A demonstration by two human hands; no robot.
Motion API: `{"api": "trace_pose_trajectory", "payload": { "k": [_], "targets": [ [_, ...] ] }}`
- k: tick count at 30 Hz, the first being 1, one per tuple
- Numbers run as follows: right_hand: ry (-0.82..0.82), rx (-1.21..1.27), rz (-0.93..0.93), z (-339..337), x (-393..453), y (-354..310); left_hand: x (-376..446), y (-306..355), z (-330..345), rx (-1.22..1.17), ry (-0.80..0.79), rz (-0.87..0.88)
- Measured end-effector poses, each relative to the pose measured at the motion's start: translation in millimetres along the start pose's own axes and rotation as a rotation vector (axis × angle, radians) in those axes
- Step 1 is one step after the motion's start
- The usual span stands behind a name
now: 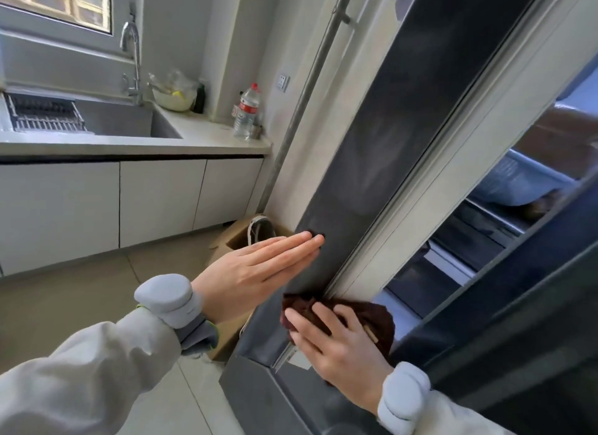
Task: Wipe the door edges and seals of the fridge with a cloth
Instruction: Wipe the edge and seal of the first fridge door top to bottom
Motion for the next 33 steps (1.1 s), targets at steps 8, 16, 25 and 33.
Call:
{"api": "trace_pose_trajectory", "payload": {
  "k": [8, 16, 25, 33],
  "targets": [
    [0.068, -0.004, 0.092, -54.7, 8.6, 52.6, 27.9, -7.8, -24.0, 0.075, 0.008, 0.058],
    [0.412, -0.305, 0.334, -183.3, 54.8, 195.1, 132.8, -30.6, -96.0, 0.041, 0.285, -0.043],
    [0.403, -0.16, 0.412, -135.7, 33.7, 168.5, 149.4, -35.7, -87.7, 0.093, 0.291, 0.053],
    [0.325, 0.089, 0.924, -73.9, 120.8, 144.8, 147.7, -35.3, -84.9, 0.061, 0.291, 0.062]
  ]
}}
Point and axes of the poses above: each hand's wrist, its own x-axis towards the middle knuckle, its own z-axis out of the palm, y = z × x, the point moved 5 cm from there along x, towards the middle knuckle, and after that the axes turned 2 degrees about -y, right-handed, at the moved point
